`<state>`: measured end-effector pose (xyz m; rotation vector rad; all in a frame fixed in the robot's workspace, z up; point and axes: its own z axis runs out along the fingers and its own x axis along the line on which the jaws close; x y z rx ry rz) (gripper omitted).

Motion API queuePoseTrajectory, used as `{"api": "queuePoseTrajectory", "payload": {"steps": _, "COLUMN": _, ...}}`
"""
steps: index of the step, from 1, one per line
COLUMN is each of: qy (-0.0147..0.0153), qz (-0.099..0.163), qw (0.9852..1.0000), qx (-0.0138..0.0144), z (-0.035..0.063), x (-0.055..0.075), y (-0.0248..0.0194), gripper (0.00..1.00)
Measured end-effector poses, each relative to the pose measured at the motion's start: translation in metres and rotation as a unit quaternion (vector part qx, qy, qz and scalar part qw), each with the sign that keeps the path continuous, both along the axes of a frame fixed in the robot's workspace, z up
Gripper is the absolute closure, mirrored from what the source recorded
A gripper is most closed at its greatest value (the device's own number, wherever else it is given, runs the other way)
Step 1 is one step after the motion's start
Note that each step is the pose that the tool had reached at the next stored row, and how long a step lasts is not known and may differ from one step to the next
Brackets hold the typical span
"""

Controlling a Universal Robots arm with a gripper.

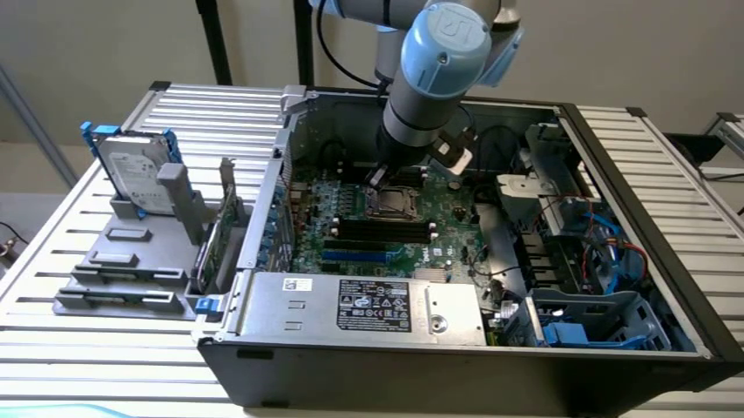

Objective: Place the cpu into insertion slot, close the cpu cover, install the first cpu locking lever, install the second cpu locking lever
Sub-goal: 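Install the second cpu locking lever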

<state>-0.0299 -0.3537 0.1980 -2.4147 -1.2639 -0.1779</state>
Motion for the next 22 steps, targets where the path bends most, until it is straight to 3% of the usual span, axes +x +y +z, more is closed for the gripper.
{"api": "queuePoseTrajectory", "payload": {"steps": 7, "qy": 0.0010, "qz": 0.000, "qw": 1.0000, "qx": -0.0001, "z": 0.0026, "x": 0.000, "y": -0.0021, "gripper": 0.89}}
{"api": "queuePoseTrajectory", "payload": {"steps": 13, "qy": 0.0026, "qz": 0.000, "qw": 1.0000, "qx": -0.0003, "z": 0.0135, "x": 0.000, "y": -0.0154, "gripper": 0.89}}
{"api": "queuePoseTrajectory", "payload": {"steps": 22, "qy": 0.0026, "qz": 0.000, "qw": 1.0000, "qx": -0.0050, "z": 0.0194, "x": -0.004, "y": -0.0344, "gripper": 0.89}}
